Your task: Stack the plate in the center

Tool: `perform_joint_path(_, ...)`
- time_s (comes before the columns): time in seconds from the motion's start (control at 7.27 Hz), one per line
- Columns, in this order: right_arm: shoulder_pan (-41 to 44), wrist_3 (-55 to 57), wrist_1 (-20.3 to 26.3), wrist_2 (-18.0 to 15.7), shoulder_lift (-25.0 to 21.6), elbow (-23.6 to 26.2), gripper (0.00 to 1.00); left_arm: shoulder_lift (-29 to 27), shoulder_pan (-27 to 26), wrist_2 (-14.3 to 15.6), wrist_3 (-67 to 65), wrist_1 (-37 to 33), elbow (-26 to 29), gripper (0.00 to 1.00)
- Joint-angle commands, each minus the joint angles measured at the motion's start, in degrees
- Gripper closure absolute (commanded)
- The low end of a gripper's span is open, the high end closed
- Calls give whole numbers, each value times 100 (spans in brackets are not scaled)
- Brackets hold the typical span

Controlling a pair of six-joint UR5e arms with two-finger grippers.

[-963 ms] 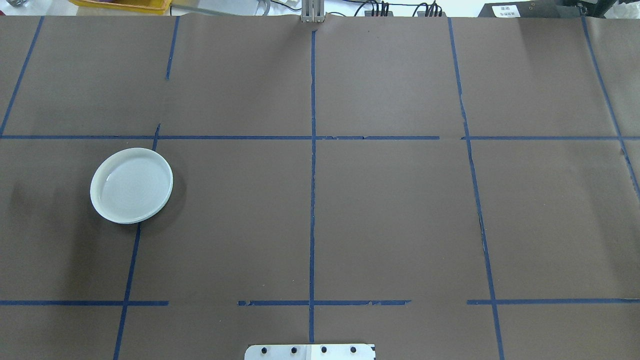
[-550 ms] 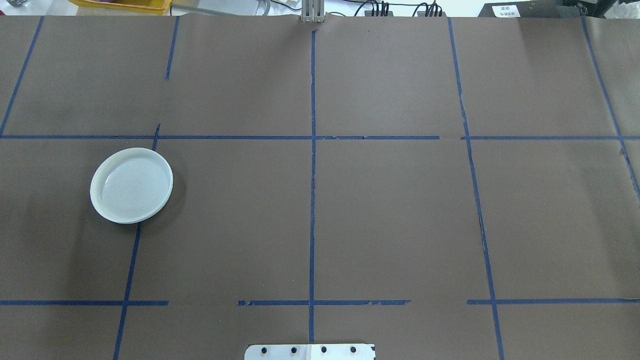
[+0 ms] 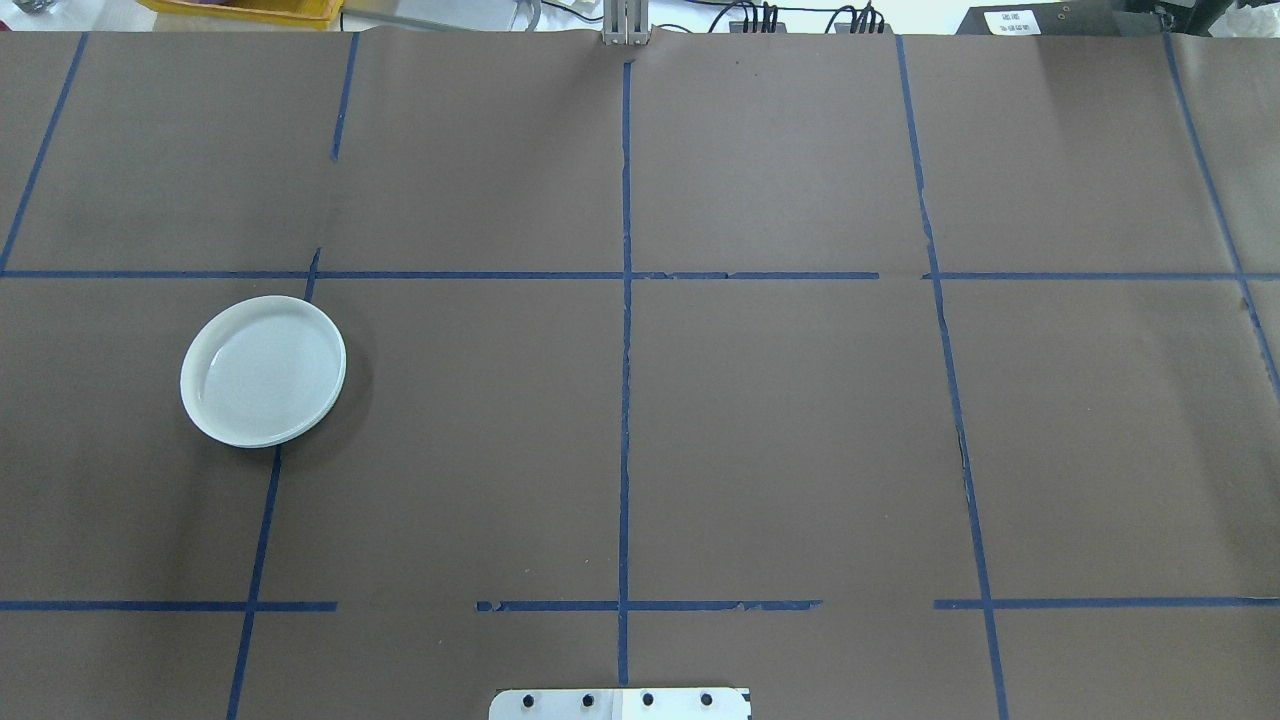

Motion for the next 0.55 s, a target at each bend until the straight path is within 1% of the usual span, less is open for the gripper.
perform_joint_path(0.0, 0, -9, 0, 5, 0, 0, 0, 80, -5, 11, 6, -12, -50, 0)
perform_joint_path(0.41, 0, 0, 0, 5, 0, 0, 0, 89, -5, -6, -12, -3, -50, 0)
